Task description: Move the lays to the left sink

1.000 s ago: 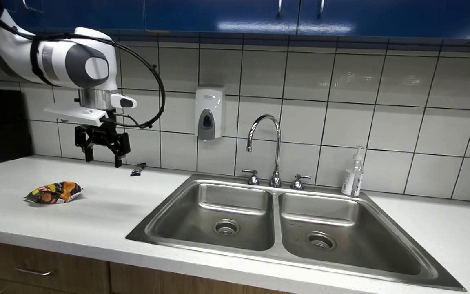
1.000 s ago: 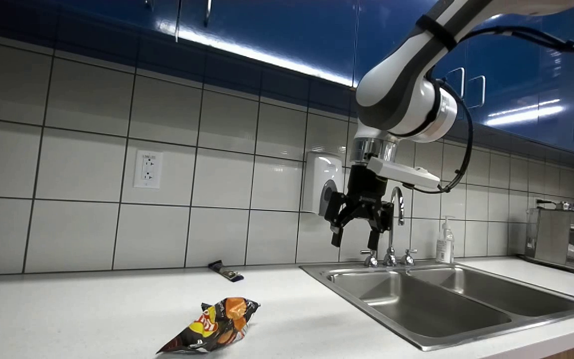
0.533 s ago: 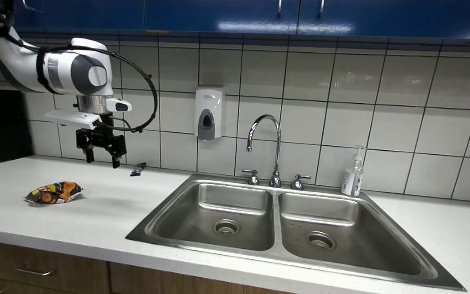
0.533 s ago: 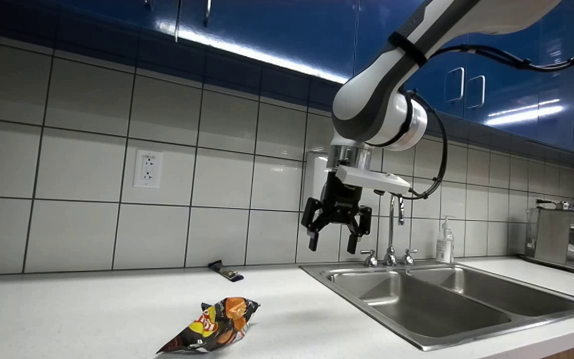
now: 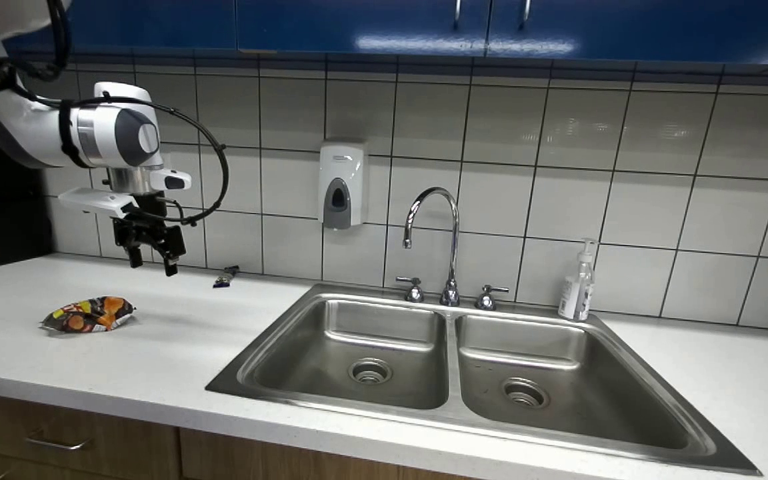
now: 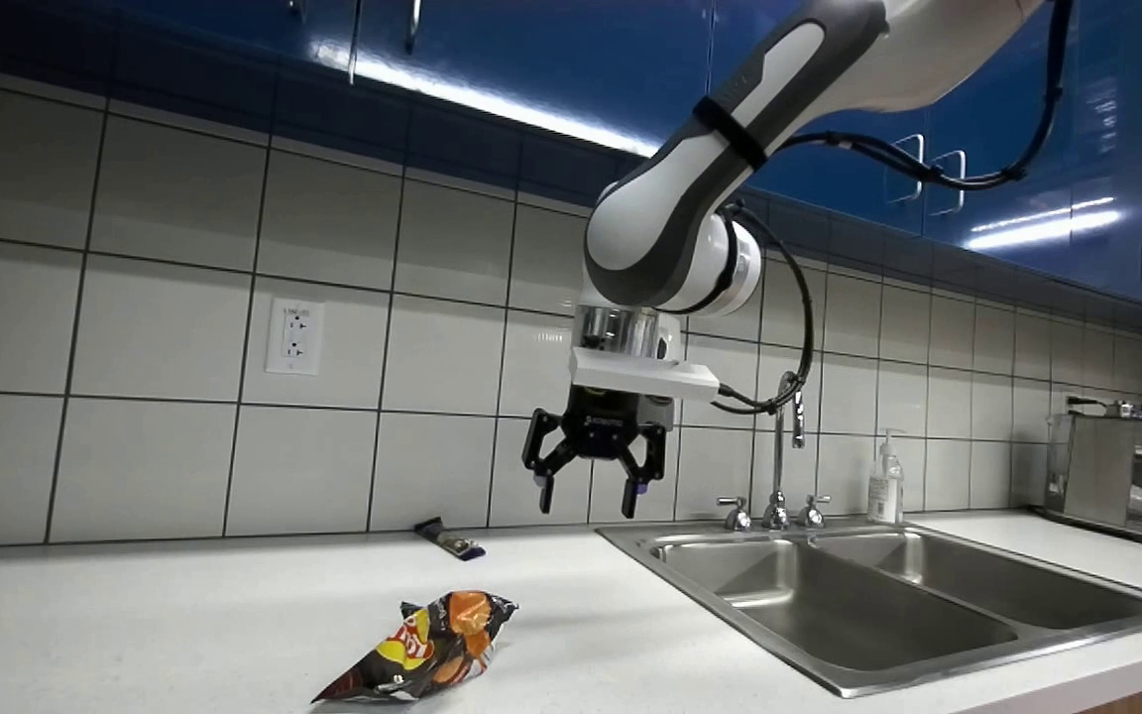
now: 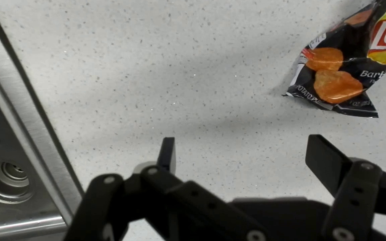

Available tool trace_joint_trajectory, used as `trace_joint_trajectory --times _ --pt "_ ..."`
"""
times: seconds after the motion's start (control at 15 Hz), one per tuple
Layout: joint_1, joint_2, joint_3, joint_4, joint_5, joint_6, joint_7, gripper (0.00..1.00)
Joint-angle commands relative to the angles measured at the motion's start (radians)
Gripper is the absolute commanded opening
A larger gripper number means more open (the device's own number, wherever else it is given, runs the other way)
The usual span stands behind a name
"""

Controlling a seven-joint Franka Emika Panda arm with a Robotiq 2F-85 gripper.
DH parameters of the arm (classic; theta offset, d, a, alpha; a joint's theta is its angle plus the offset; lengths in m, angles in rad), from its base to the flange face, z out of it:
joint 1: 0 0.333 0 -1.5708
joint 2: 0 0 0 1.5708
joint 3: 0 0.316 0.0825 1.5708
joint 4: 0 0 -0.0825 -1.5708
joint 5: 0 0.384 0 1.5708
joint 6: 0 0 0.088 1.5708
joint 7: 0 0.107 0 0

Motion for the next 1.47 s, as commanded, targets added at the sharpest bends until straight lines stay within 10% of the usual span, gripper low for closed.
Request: trace_joint_trajectory --times 0.0,1.4 --pt "0.036 0.113 -0.017 0.122 -0.032 -0.007 0.073 1.00" --pt "0.196 0.311 -0.041 0.431 0.020 -0.255 0.175 1.00"
